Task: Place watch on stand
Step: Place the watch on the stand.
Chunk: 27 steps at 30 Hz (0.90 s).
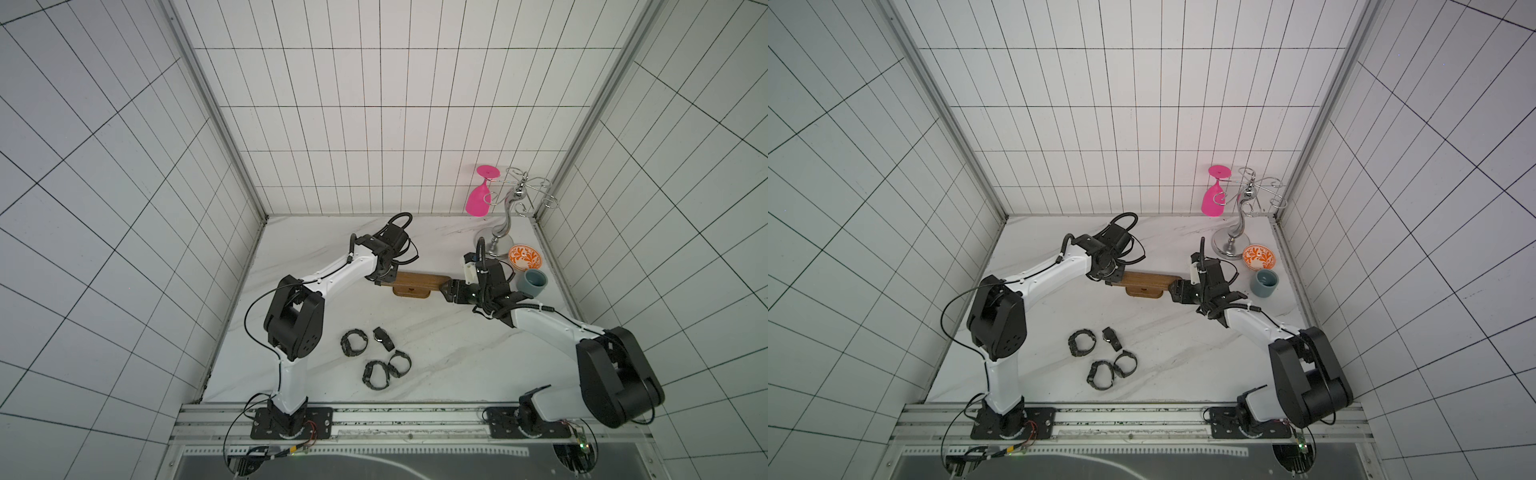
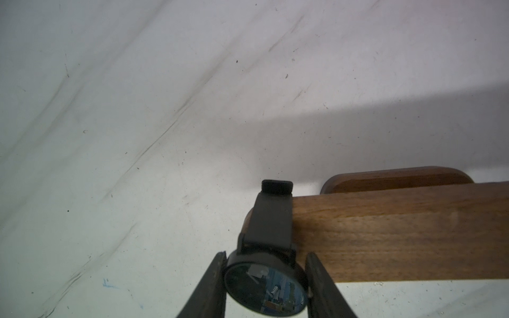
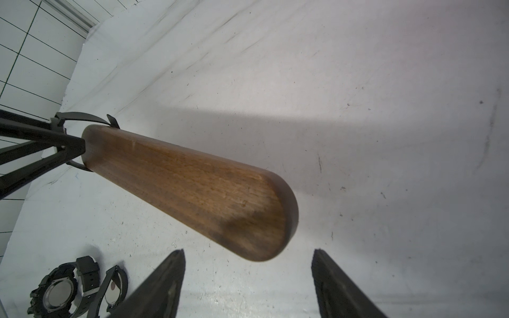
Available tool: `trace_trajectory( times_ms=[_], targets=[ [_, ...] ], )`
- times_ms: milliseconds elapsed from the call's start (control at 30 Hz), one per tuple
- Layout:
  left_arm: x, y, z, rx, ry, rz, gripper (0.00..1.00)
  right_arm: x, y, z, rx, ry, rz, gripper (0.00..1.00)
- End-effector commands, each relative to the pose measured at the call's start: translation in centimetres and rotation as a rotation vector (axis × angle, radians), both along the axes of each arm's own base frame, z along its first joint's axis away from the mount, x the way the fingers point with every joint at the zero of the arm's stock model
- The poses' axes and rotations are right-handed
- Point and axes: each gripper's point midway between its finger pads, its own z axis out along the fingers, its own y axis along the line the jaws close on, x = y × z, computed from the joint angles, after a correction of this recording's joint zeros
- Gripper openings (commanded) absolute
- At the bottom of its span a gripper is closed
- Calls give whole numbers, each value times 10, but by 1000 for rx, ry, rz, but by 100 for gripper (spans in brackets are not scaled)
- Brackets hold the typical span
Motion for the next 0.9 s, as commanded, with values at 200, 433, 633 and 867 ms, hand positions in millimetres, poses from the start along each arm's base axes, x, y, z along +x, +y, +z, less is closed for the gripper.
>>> trace_trajectory(
  times_ms=[200,433,633,867],
  targets=[
    [3,-12,0,55,-14,-11,29,24,16,35,0,-104,32,74],
    [-2,-33,-2,43,-2,-49,30,25,25,35,-2,-104,50,73],
    [-8,-53,-4,16,11,-88,31,26,28,33,6,-103,54,72],
    [-9,-72,-3,-7,2,-113,32,26,29,35,10,-108,56,71]
  ],
)
